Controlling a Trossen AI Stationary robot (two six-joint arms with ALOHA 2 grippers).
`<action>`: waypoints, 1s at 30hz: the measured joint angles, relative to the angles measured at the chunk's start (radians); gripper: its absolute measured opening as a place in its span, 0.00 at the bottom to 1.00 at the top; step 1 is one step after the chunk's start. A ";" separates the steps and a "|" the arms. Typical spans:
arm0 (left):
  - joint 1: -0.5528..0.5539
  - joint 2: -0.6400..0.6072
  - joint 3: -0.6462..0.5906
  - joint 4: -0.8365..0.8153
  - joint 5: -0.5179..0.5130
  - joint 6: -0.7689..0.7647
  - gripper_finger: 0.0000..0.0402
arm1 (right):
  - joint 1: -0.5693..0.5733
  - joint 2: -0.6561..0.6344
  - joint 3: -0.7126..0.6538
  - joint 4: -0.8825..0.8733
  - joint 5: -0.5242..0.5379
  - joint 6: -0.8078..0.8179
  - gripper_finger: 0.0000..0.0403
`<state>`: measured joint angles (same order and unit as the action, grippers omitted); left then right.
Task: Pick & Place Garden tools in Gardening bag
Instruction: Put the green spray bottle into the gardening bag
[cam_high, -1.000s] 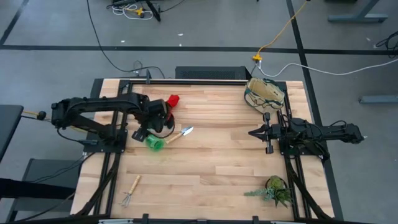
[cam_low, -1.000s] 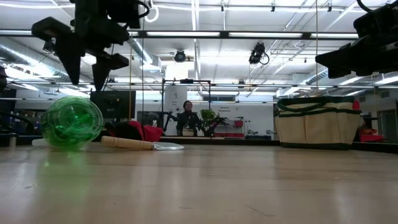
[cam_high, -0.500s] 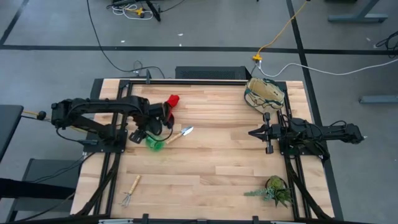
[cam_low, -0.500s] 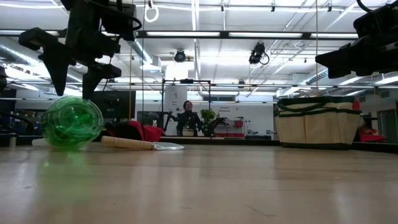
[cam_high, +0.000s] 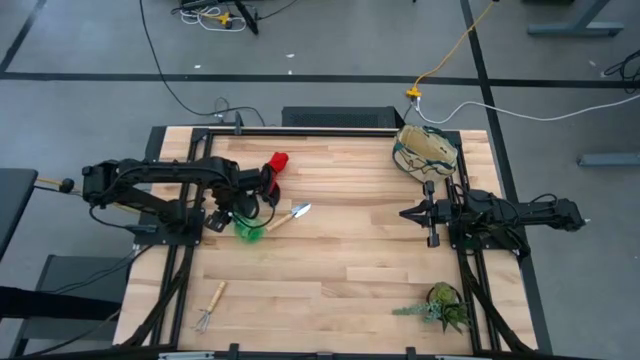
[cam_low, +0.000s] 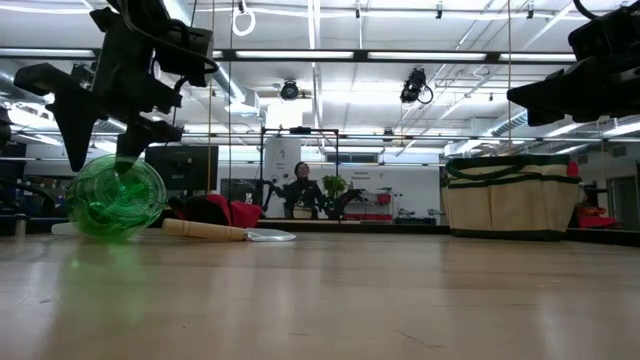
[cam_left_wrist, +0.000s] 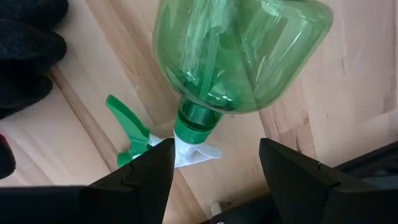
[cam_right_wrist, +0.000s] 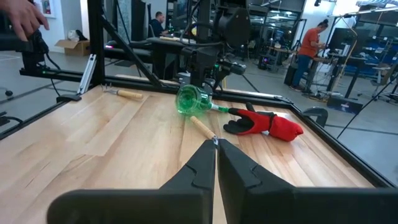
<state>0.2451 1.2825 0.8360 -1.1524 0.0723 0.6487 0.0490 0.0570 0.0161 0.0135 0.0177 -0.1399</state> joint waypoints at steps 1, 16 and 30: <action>0.000 0.000 0.000 0.001 0.000 0.000 0.60 | 0.000 0.000 0.000 0.000 0.000 0.000 0.06; 0.041 0.000 0.039 0.010 0.001 -0.076 0.60 | 0.000 0.000 0.000 0.000 0.000 0.000 0.06; 0.061 0.000 0.214 -0.004 -0.076 -0.859 0.60 | 0.000 0.000 0.000 0.000 0.000 0.000 0.06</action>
<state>0.3058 1.2823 1.0503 -1.1561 -0.0035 -0.2098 0.0490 0.0570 0.0158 0.0135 0.0177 -0.1399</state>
